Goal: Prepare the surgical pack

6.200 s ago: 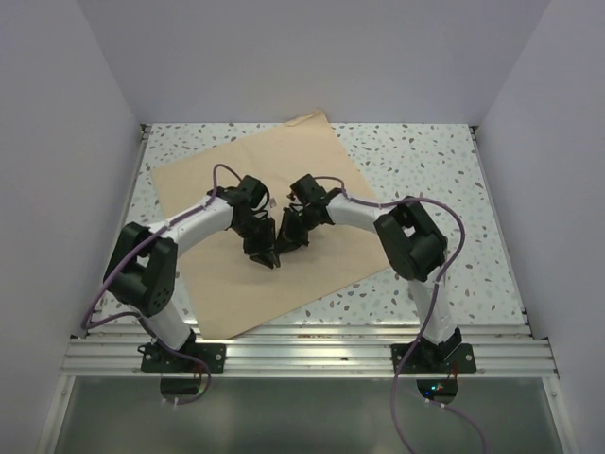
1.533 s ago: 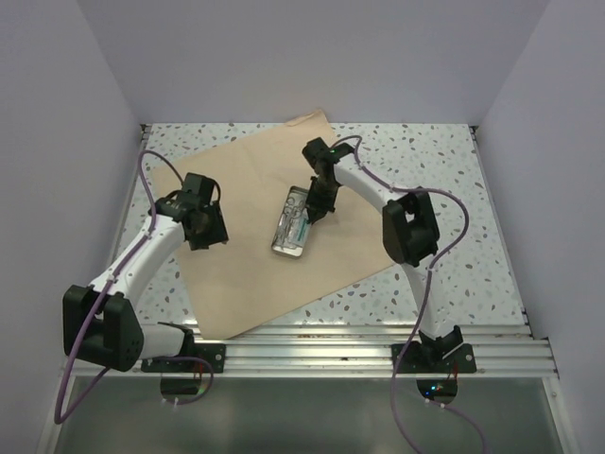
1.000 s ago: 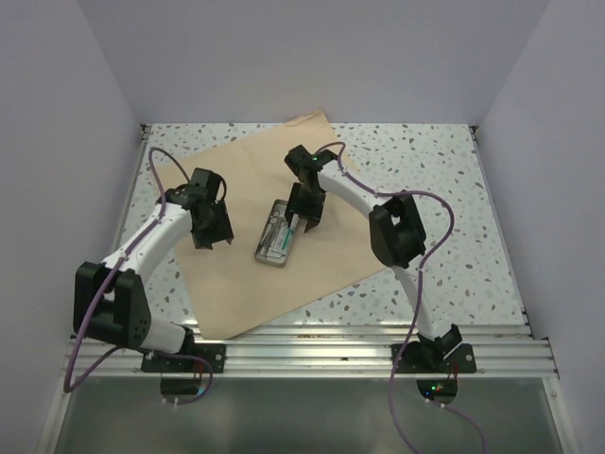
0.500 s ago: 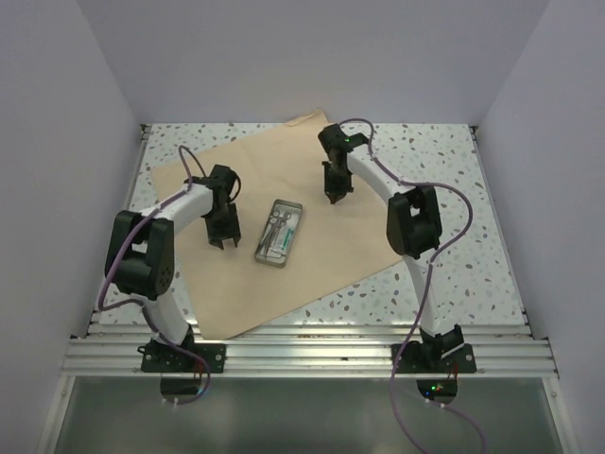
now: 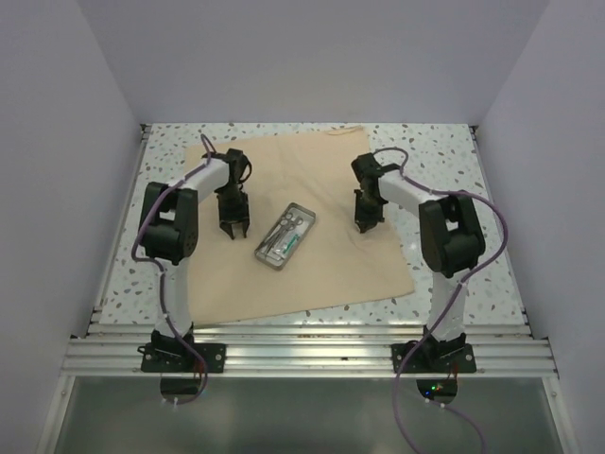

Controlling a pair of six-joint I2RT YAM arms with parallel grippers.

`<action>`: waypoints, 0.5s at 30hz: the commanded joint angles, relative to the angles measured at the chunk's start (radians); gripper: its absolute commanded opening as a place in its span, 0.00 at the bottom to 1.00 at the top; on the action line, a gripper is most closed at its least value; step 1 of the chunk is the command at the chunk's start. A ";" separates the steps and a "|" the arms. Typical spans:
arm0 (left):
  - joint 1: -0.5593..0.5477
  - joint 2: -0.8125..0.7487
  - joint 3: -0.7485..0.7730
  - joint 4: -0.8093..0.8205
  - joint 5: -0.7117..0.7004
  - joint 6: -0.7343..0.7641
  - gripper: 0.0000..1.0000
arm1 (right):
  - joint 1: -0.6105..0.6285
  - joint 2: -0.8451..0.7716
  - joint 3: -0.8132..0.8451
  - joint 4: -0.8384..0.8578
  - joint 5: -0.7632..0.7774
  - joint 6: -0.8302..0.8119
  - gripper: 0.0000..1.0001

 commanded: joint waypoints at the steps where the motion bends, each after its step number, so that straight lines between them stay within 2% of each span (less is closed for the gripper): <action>1: -0.007 0.191 0.106 0.138 0.044 0.032 0.41 | 0.004 0.012 -0.247 -0.025 -0.144 0.093 0.00; 3: -0.010 0.263 0.206 0.125 0.078 0.037 0.41 | 0.008 -0.032 -0.363 0.030 -0.199 0.123 0.00; 6: -0.021 0.335 0.305 0.153 0.148 0.057 0.42 | 0.072 -0.117 -0.422 0.063 -0.224 0.139 0.00; 13: -0.008 0.514 0.603 0.099 0.257 0.069 0.48 | 0.206 -0.108 -0.341 0.069 -0.362 0.166 0.00; 15: 0.018 0.531 0.602 0.117 0.286 0.046 0.49 | 0.220 -0.108 -0.326 0.057 -0.370 0.174 0.00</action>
